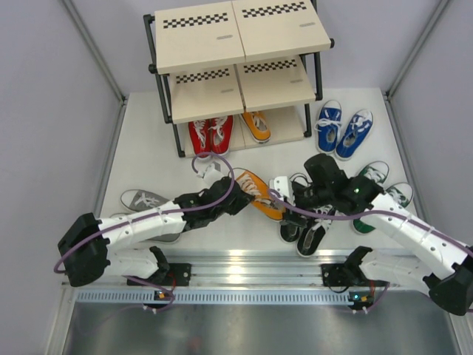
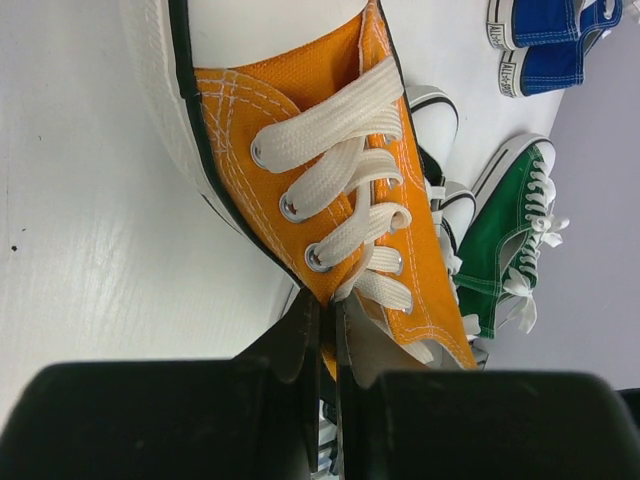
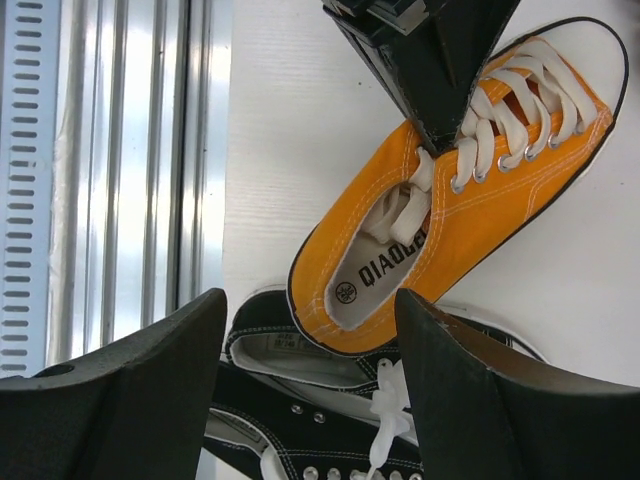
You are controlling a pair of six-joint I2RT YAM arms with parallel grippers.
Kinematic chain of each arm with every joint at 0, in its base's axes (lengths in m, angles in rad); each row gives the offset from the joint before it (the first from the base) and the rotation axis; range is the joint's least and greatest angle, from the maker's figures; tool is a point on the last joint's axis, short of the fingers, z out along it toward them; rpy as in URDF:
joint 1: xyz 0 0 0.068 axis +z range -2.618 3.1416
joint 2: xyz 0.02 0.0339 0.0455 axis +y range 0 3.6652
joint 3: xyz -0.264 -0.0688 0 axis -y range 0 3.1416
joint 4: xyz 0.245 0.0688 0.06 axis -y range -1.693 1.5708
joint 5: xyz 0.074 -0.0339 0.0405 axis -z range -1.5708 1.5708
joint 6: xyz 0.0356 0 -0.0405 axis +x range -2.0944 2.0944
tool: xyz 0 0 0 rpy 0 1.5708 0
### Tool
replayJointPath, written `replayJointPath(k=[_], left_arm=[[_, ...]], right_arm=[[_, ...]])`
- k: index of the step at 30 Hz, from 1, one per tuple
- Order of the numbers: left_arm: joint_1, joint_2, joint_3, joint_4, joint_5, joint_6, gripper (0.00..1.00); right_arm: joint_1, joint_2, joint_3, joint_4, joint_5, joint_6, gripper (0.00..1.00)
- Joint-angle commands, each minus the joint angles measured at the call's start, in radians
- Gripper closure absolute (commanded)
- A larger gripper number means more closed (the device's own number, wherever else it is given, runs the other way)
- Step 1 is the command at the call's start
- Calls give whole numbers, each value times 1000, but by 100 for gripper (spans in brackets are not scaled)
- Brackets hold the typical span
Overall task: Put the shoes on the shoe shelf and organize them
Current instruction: Pick up the shoe at the center of the board.
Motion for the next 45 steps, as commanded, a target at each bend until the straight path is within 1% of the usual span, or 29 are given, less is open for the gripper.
replayJointPath(k=[1, 5, 8, 11, 14, 18, 21, 22, 24, 25, 27, 28, 30, 31, 37, 38, 39, 40, 41, 42, 43, 45], left_arm=[[0, -26, 63, 110, -18, -42, 100], [-1, -21, 67, 109, -10, -31, 100], [0, -17, 66, 109, -4, -25, 100], [-1, -12, 69, 109, 5, -16, 100], [0, -12, 73, 110, 11, -9, 100], [-1, -8, 83, 110, 22, 0, 100], [0, -4, 87, 112, 34, 0, 100], [-1, -7, 87, 113, 38, 1, 100], [0, -8, 87, 120, 42, 1, 100], [-1, -11, 87, 120, 42, 4, 100], [-1, -14, 86, 120, 42, 6, 100], [0, -14, 86, 121, 42, 4, 100], [0, -15, 84, 121, 44, 8, 100], [0, -14, 83, 123, 44, 9, 100], [0, -40, 28, 156, 24, 32, 99], [-1, -46, 17, 172, 19, 38, 96], [-1, -58, 6, 207, 18, 56, 83], [0, -66, -15, 222, 18, 70, 73], [0, -73, -26, 257, 21, 86, 57], [-1, -90, -35, 270, 28, 115, 46], [0, -98, -42, 275, 28, 124, 33], [-1, -126, -58, 285, 30, 158, 25]], right_arm=[[23, -4, -7, 22, 47, -18, 33], [44, -23, -21, 11, 13, -100, 33], [55, -49, -37, -43, -49, -285, 34], [66, -47, -41, -96, -83, -399, 37], [77, -32, -37, -100, -53, -430, 43], [95, -15, -41, -87, 13, -465, 46], [120, 2, -41, -83, 70, -485, 53], [124, 5, -42, -84, 79, -493, 57], [138, 14, -44, -80, 98, -502, 62], [143, 17, -44, -77, 116, -505, 71], [152, 22, -42, -84, 127, -528, 78], [153, 23, -42, -86, 131, -533, 86], [156, 23, -38, -95, 133, -548, 94], [156, 23, -36, -107, 133, -554, 100], [158, 3, -8, -121, 131, -550, 100], [155, 2, -5, -127, 131, -542, 100], [153, 2, 4, -123, 134, -538, 100], [152, 2, 9, -120, 136, -528, 100], [144, 2, 13, -117, 138, -515, 100], [138, 3, 25, -113, 141, -509, 100], [135, 0, 30, -103, 145, -492, 100], [114, -9, 36, -81, 144, -487, 100]])
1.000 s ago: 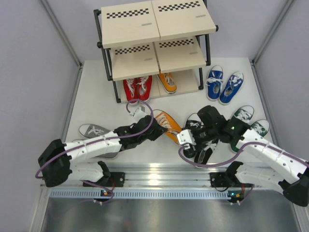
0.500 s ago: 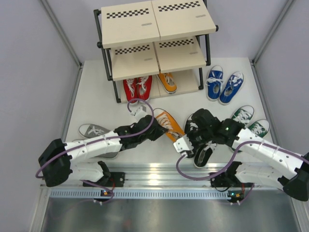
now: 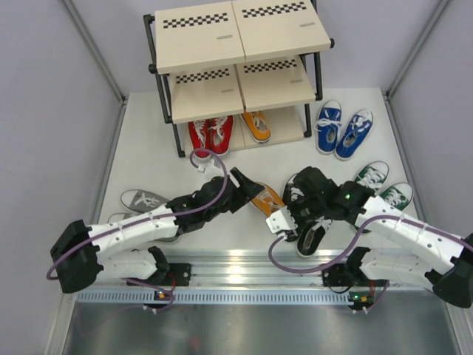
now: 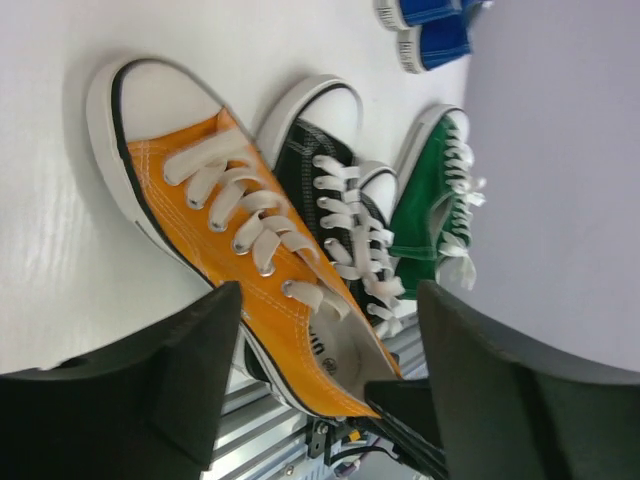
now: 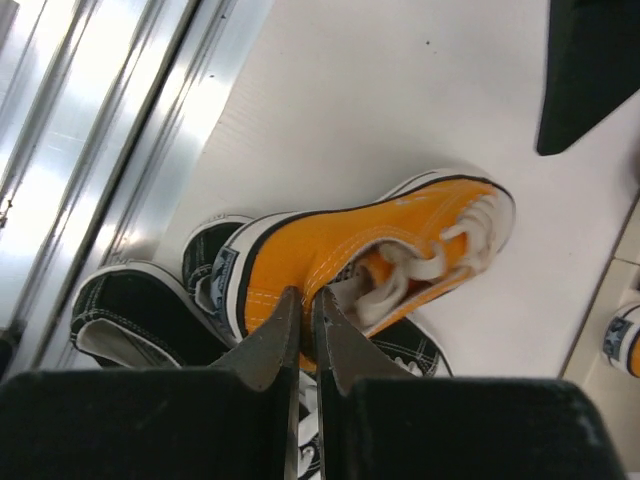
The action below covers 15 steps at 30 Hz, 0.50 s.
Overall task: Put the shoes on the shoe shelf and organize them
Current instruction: Pick up the shoe at the center of the board.
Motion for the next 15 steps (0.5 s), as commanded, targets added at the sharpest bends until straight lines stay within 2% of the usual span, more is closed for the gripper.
replayJointPath(k=[1, 9, 15], left_arm=[[-1, -67, -22, 146, -15, 69, 21], [-1, -159, -42, 117, -19, 204, 18], [-1, -269, -45, -44, -35, 338, 18]], right_arm=[[-26, -37, 73, 30, 6, 21, 100], [-110, -60, 103, 76, -3, 30, 100], [-175, -70, 185, 59, -1, 27, 100]])
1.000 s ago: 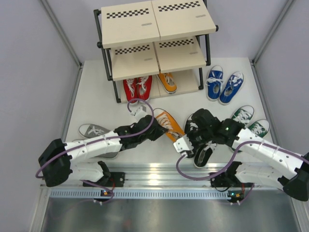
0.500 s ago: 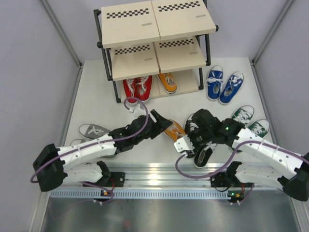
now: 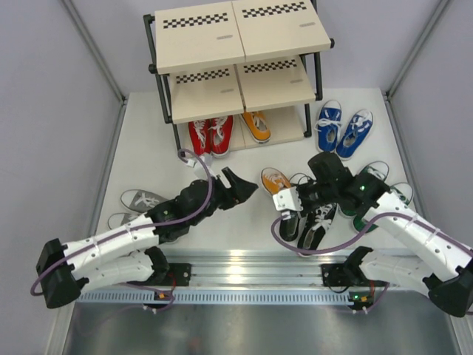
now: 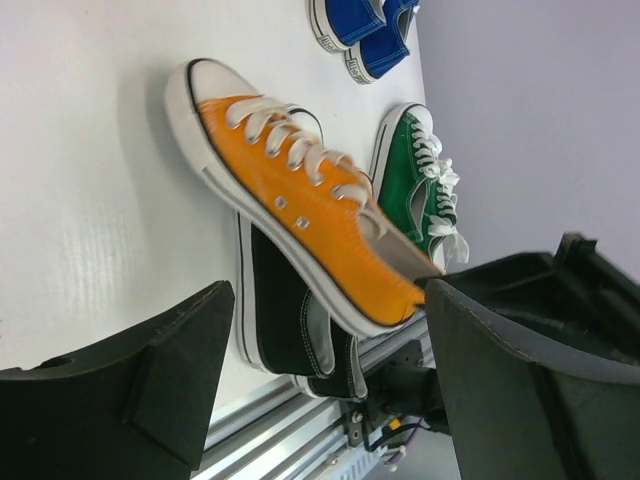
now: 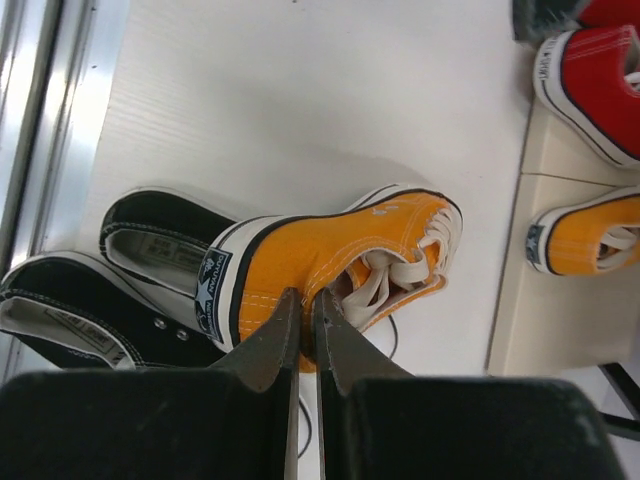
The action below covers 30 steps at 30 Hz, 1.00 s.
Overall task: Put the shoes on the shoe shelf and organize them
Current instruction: Pick up the shoe at the center of the board, then place the shoe at the shoe shelf.
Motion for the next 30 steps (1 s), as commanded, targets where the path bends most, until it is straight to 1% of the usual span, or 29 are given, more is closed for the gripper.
replayJointPath(k=[1, 9, 15, 19, 23, 30], left_arm=[[0, -84, -8, -84, -34, 129, 18], [-1, -311, -19, -293, -66, 291, 18], [-1, -482, -5, -402, -46, 385, 18], [-1, -573, 3, -477, -44, 411, 18], [-1, -654, -5, -509, -57, 422, 17], [0, -713, -25, -535, -37, 414, 17]], right_arm=[[-34, -39, 113, 66, -2, -21, 100], [-78, 0, 165, 70, 67, -76, 100], [-118, 61, 222, 84, 118, -151, 100], [-153, 109, 257, 96, 126, -193, 100], [-199, 155, 276, 150, 130, -227, 100], [-264, 293, 319, 260, 120, -307, 100]])
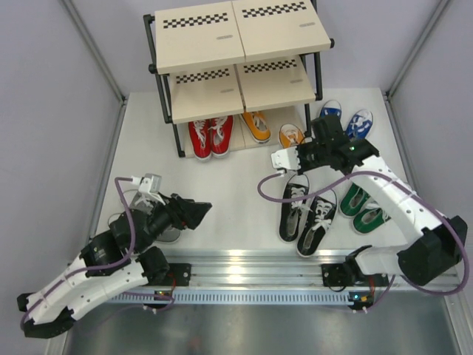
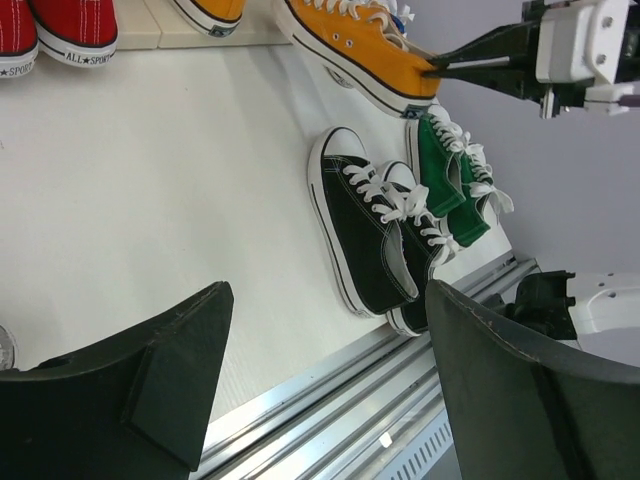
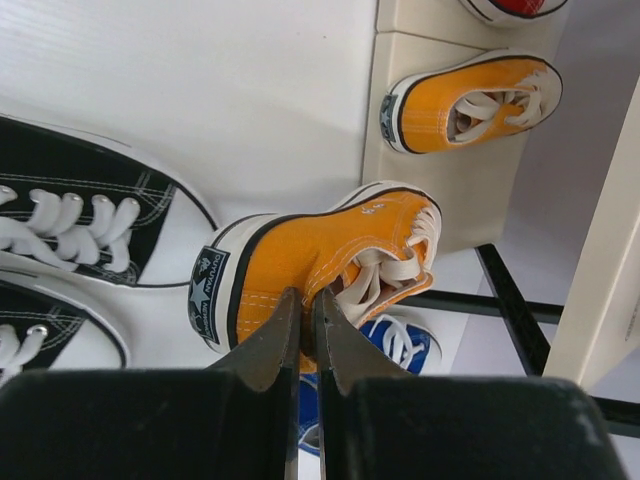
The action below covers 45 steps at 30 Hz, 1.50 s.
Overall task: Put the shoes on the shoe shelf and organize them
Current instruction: Place the shoe at the shoe shelf.
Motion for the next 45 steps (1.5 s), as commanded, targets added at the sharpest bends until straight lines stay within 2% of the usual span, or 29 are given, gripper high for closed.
replayJointPath(k=[1, 13, 27, 34, 45], left_arm=[[-1, -28, -12, -21, 10, 18, 17], [-1, -74, -21, -40, 2, 31, 16], [-1, -83, -30, -58, -20, 27, 16], [-1, -85, -35, -58, -24, 29, 14], [-1, -83, -38, -58, -24, 27, 14]], right_arm=[[-35, 50, 96, 191, -8, -96, 100], [-92, 269, 174, 424, -62, -155, 100], [-127, 501, 156, 835, -86, -221, 100], [-160, 564, 156, 921, -128, -254, 100], [-172, 593, 88, 958, -179, -260, 100]])
